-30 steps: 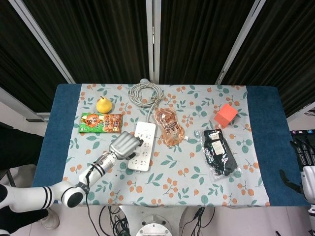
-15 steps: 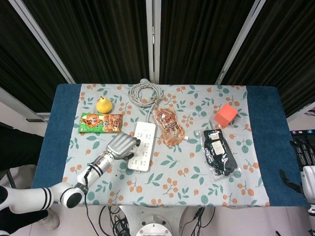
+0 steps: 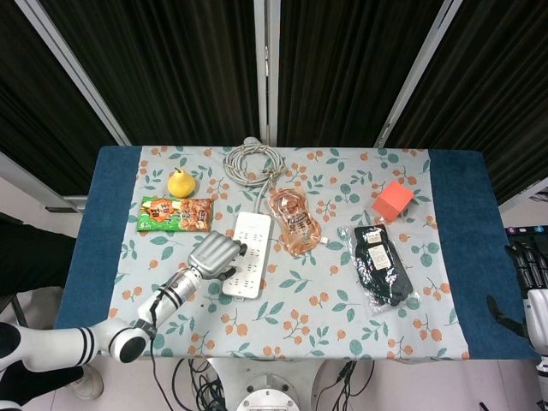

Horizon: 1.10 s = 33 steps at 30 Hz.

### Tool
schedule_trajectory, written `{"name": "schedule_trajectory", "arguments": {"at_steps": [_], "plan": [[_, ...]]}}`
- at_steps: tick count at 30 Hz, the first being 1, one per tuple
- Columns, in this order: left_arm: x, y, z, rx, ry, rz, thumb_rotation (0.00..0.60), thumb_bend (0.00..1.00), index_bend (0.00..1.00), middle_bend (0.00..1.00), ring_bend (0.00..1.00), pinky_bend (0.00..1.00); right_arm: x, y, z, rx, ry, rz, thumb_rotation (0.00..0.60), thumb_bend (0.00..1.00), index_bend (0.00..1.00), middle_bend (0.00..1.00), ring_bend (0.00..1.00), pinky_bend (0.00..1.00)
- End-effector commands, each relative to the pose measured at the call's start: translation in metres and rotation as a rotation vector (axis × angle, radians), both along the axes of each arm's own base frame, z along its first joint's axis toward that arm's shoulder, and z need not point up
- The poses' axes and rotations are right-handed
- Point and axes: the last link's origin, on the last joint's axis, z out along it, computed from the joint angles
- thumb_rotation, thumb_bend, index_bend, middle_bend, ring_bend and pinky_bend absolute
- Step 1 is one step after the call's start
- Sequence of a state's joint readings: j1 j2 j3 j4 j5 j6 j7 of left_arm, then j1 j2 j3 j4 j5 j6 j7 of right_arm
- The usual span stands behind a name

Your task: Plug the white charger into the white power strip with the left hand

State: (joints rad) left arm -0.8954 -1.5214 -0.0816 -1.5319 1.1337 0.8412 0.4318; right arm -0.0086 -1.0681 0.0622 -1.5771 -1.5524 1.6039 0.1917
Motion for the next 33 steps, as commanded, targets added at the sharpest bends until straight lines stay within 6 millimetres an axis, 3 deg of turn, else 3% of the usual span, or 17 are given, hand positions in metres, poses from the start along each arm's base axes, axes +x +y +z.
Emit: {"name": "schedule_trajectory", "arguments": {"at_steps": [1, 7, 11, 16, 24, 29, 33], "plan": [[-0.001, 0.000, 0.000, 0.000, 0.002, 0.004, 0.600, 0.56, 0.66, 0.76, 0.56, 0.65, 0.000, 0.000, 0.000, 0.000, -0.001, 0.001, 0.600, 0.27, 0.00, 0.00, 0.00, 0.00], [-0.002, -0.002, 0.001, -0.002, 0.000, 0.004, 0.600, 0.56, 0.64, 0.73, 0.55, 0.65, 0.000, 0.000, 0.000, 0.001, -0.001, 0.001, 0.600, 0.27, 0.00, 0.00, 0.00, 0.00], [0.000, -0.003, 0.003, 0.002, -0.009, -0.006, 0.600, 0.53, 0.44, 0.52, 0.42, 0.62, 0.000, 0.000, 0.000, 0.000, -0.001, 0.001, 0.600, 0.27, 0.00, 0.00, 0.00, 0.00], [0.002, -0.003, 0.006, 0.012, -0.015, -0.012, 0.600, 0.50, 0.27, 0.38, 0.31, 0.54, -0.001, 0.001, 0.000, -0.002, -0.003, -0.002, 0.600, 0.27, 0.00, 0.00, 0.00, 0.00], [0.003, -0.006, 0.013, 0.016, -0.024, -0.009, 0.600, 0.48, 0.21, 0.31, 0.24, 0.46, -0.001, 0.001, 0.000, -0.002, -0.004, 0.003, 0.600, 0.27, 0.00, 0.00, 0.00, 0.00], [-0.004, -0.010, 0.042, 0.085, -0.128, 0.048, 0.600, 0.38, 0.17, 0.29, 0.22, 0.35, 0.000, -0.001, 0.001, 0.013, 0.003, 0.011, 0.600, 0.27, 0.00, 0.00, 0.00, 0.00], [-0.031, -0.010, 0.087, 0.242, -0.292, 0.156, 0.600, 0.29, 0.17, 0.29, 0.22, 0.33, 0.000, -0.007, 0.001, 0.052, -0.003, 0.017, 0.600, 0.27, 0.00, 0.00, 0.00, 0.00]]}}
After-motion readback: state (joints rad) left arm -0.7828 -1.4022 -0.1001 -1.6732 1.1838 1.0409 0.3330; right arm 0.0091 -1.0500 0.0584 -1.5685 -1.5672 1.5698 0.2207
